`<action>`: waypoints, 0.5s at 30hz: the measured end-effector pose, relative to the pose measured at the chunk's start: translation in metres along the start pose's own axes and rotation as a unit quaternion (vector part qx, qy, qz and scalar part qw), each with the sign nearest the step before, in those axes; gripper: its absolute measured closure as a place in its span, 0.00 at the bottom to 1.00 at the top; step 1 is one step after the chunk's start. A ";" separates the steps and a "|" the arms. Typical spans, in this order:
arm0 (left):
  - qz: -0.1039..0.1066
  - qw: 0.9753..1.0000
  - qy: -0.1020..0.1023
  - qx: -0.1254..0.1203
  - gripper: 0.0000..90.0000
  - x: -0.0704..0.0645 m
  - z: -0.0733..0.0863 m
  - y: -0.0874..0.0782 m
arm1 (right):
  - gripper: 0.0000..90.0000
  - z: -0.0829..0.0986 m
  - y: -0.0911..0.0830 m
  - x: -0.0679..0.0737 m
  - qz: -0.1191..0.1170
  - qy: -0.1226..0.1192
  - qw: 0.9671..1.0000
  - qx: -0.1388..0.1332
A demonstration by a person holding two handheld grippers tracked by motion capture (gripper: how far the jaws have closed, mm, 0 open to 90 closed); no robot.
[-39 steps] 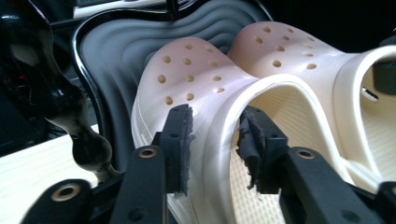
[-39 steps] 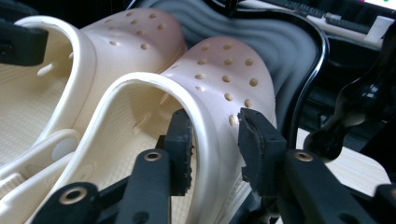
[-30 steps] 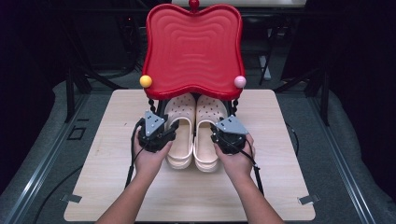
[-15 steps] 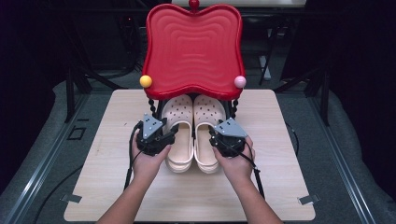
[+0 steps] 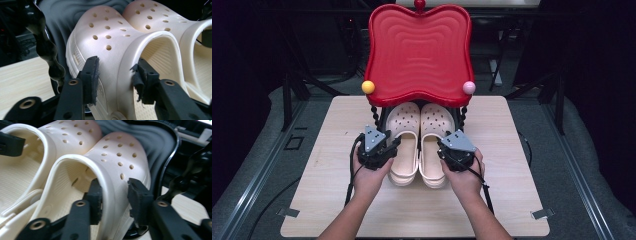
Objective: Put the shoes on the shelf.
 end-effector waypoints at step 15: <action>-0.018 1.000 -0.001 -0.018 0.76 0.004 -0.011 0.006 | 0.84 -0.009 0.008 0.000 0.014 0.034 0.998 -0.041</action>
Point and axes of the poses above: each handheld gripper's, and its own axes: y roughly forward along the jaws, z roughly out of its underside, x roughly to its left, the point moved 10 cm from there along y, roughly forward along the jaws, and after that the axes turned 6 degrees about y, right-handed, at the moved point
